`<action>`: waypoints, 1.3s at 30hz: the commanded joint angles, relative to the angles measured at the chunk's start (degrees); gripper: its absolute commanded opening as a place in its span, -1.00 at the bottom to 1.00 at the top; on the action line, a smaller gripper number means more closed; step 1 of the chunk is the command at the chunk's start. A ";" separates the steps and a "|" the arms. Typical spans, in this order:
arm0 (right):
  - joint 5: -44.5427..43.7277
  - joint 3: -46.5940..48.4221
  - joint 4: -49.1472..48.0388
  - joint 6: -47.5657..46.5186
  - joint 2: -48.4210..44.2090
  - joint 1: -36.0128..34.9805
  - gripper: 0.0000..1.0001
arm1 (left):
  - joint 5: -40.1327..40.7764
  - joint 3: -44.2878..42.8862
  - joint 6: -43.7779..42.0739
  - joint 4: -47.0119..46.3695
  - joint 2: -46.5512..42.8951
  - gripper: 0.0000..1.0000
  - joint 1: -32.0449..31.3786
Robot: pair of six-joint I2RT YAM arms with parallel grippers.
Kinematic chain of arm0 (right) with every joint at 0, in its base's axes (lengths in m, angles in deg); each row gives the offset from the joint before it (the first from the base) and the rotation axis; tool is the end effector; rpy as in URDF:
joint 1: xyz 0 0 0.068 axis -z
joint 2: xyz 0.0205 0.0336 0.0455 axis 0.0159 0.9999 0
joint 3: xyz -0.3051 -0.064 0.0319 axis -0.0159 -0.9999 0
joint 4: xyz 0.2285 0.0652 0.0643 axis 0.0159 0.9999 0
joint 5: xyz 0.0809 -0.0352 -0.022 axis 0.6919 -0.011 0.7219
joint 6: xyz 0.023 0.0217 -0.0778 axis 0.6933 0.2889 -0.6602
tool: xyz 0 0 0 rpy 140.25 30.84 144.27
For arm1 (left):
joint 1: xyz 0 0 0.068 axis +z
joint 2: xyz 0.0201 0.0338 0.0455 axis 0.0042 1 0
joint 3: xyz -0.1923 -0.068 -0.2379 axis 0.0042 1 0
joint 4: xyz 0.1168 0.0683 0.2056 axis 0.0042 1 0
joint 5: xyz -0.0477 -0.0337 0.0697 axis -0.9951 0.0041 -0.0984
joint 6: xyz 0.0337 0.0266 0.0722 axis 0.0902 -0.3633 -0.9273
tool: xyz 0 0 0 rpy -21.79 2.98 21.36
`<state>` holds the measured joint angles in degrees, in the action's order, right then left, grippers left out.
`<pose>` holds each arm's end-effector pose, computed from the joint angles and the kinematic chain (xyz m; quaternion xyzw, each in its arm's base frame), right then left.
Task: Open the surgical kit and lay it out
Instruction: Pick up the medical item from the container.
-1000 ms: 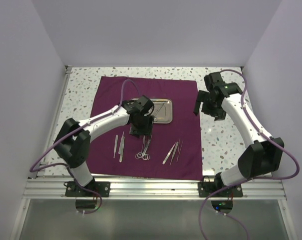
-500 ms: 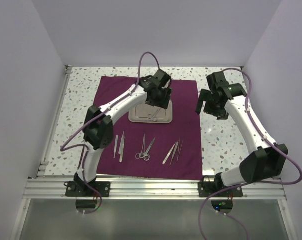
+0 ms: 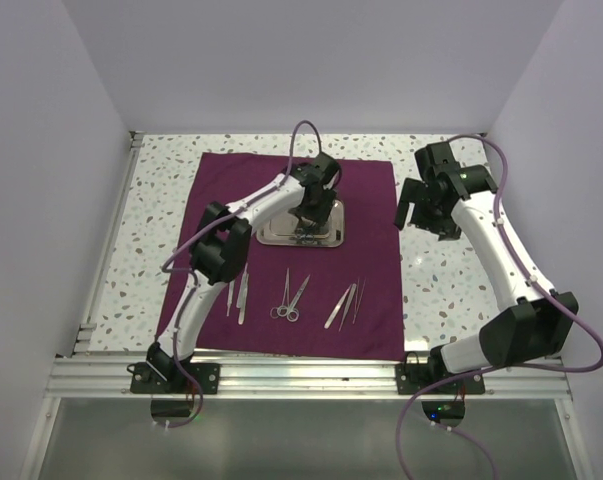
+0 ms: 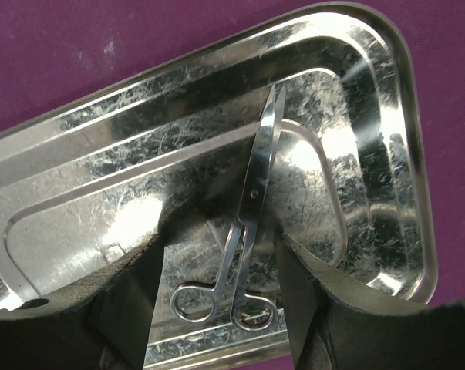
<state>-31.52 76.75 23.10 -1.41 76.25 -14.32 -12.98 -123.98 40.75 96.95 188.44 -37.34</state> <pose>0.2607 0.0438 0.3495 0.1609 0.9584 -0.0373 0.2328 0.4350 -0.3214 0.1702 0.1549 0.9629 -0.0341 0.2184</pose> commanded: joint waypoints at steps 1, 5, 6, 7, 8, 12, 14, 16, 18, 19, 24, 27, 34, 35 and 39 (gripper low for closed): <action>-1.49 3.73 1.29 0.19 1.08 0.31 0.85 | 0.94 -2.29 -2.92 -3.71 1.15 0.26 -0.21; -1.32 4.96 1.47 0.36 2.22 0.40 0.85 | 0.58 -1.06 -3.89 -4.94 2.73 0.23 -0.21; -1.32 5.13 1.38 0.37 2.31 0.40 0.85 | 0.41 -0.88 -4.07 -5.30 3.00 0.22 -0.21; -1.23 5.22 1.29 0.45 2.58 0.40 0.85 | -0.03 -0.97 -4.33 -5.12 3.52 0.21 -0.21; -1.23 5.22 1.21 0.45 2.84 0.31 0.84 | -0.21 -1.40 -4.25 -4.86 4.66 0.18 -0.12; -1.58 5.84 1.29 0.45 3.28 0.31 0.84 | -1.00 -1.50 -3.55 -3.11 6.86 -0.06 -0.12; -1.67 6.19 1.29 0.28 3.37 0.31 0.84 | -1.87 -0.45 -3.28 -2.84 7.22 -0.21 -0.21; -2.02 6.45 1.29 0.19 3.46 0.40 0.84 | -1.97 1.40 -2.58 -2.49 7.05 -0.42 -0.12; -2.28 6.45 1.38 0.10 3.46 0.40 0.84 | -2.32 3.50 -1.88 -3.18 6.08 -0.46 -0.21; -2.28 6.37 1.38 -0.07 3.46 0.40 0.84 | -3.19 6.56 -1.44 -3.80 5.64 -0.52 -0.12; -2.11 4.61 0.68 -0.07 3.02 0.40 0.84 | -4.78 12.47 -1.35 -6.09 3.97 -1.00 -0.21; -1.58 3.91 0.15 0.01 3.02 0.31 0.84 | -4.95 12.13 -1.70 -5.39 3.53 -1.00 -0.21; -0.18 4.78 -1.34 0.01 3.81 0.31 0.84 | -6.01 1.87 -0.73 -0.56 -0.42 -1.00 0.05; 0.17 4.96 -1.52 0.01 3.81 0.40 0.84 | -6.10 0.71 -0.56 0.06 -0.77 -1.00 -0.03; 1.14 4.87 -2.22 0.19 3.72 0.31 0.84 | -6.36 -4.74 -0.12 3.04 -1.83 -1.00 0.05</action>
<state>-31.41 80.66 22.68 -1.38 80.01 -14.28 -17.51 -123.37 39.25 94.28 187.28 -37.32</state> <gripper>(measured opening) 0.920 0.031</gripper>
